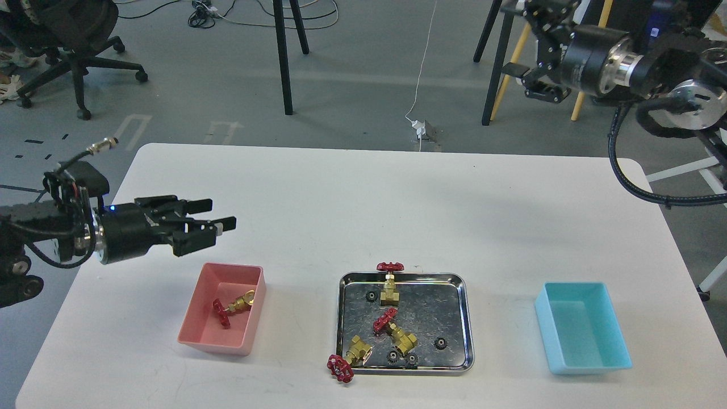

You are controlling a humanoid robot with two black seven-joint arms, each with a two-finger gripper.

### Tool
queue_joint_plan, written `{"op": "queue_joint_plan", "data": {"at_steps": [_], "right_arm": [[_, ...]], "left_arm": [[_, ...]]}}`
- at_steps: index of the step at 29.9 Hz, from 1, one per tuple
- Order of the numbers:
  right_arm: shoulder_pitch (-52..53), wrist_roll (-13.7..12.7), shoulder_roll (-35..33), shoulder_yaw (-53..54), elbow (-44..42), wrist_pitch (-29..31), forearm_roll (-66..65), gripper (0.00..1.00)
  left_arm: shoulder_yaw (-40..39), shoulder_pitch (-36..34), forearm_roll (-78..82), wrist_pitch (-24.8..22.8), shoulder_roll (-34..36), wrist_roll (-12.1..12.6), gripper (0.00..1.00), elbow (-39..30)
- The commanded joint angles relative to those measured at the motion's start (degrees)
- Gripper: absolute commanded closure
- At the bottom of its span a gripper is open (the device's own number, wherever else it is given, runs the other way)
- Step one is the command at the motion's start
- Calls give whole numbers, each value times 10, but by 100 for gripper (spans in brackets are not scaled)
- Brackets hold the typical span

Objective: Place valve in pink box and gear in blue box
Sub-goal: 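Open the left gripper to drop the valve into the pink box, then raise the left arm and move the right gripper toward the tray, then lower the right gripper onto a small dark gear and grasp it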

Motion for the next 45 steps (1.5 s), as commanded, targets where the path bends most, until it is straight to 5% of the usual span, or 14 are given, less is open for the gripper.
{"op": "queue_joint_plan", "data": {"at_steps": [1, 6, 10, 15, 18, 23, 30, 45], "right_arm": [[5, -3, 2, -39, 103, 0, -184, 0], [41, -27, 2, -119, 216, 0, -382, 0], [66, -31, 2, -149, 276, 0, -424, 0], [63, -87, 2, -188, 341, 0, -430, 2], [59, -111, 12, -241, 352, 0, -473, 12], [33, -113, 17, -276, 398, 0, -530, 29], [-10, -129, 17, -285, 435, 0, -545, 30], [-49, -135, 62, -312, 394, 0, -594, 37]], "left_arm": [[-122, 1, -201, -51, -14, 0, 25, -18], [-287, 8, -493, -178, -112, 0, 21, 0], [-341, 42, -547, -248, -231, 0, 18, 64], [-374, 101, -542, -248, -355, 0, 18, 138], [-372, 103, -540, -246, -390, 0, 15, 155], [-366, 104, -494, -205, -447, 0, 14, 184], [-366, 105, -455, -170, -475, 0, 12, 186], [-369, 107, -452, -173, -481, 0, 9, 186]]}}
